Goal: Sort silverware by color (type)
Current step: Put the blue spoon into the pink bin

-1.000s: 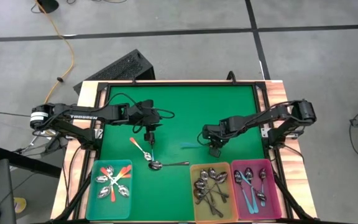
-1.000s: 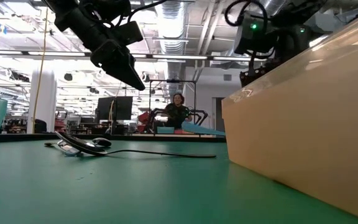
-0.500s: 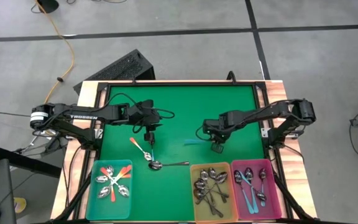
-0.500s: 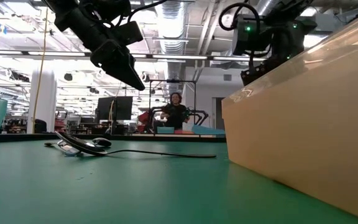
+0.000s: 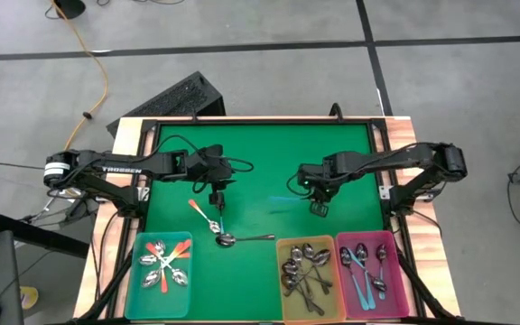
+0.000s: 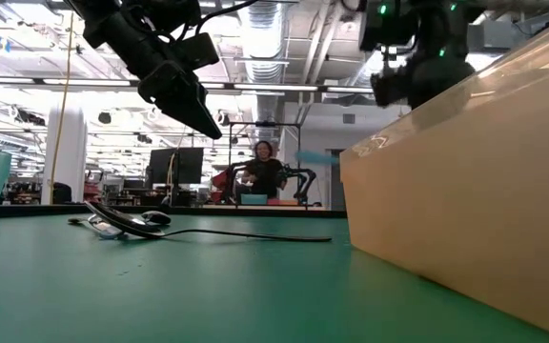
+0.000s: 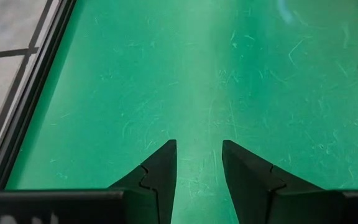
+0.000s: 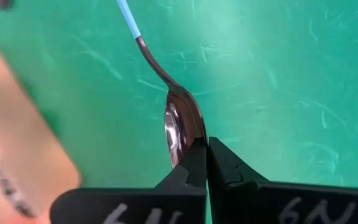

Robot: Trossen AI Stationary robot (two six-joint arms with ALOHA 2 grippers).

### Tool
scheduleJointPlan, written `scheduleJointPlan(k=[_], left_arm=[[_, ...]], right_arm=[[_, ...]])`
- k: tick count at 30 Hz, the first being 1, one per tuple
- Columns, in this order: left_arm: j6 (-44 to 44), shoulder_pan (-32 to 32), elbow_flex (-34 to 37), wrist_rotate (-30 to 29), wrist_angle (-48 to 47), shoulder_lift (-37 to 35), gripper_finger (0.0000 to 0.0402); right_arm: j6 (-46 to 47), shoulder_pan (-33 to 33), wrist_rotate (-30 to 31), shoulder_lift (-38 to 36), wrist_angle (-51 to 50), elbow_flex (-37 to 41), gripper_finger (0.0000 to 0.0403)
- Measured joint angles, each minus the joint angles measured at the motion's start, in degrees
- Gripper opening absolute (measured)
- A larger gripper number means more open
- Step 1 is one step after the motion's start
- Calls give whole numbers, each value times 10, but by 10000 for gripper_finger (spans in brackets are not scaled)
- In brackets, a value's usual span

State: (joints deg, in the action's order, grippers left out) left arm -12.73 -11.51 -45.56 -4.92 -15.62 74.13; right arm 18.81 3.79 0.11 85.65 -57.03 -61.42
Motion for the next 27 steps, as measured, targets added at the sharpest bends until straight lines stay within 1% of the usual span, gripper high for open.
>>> scheduleJointPlan(k=[6,13,20,27], left_arm=[[0,0,0,0,0,0,114],[0,0,0,0,0,0,114],[3,0,0,0,1,0,114],[4,0,0,0,1,0,114]], right_arm=[[63,-29,-1,-69,-37,-14,6],[195,-103,-1,-146,-70,-15,6],[371,-211,-2,-194,-114,-15,7],[567,-340,-2,-206,-185,-15,7]])
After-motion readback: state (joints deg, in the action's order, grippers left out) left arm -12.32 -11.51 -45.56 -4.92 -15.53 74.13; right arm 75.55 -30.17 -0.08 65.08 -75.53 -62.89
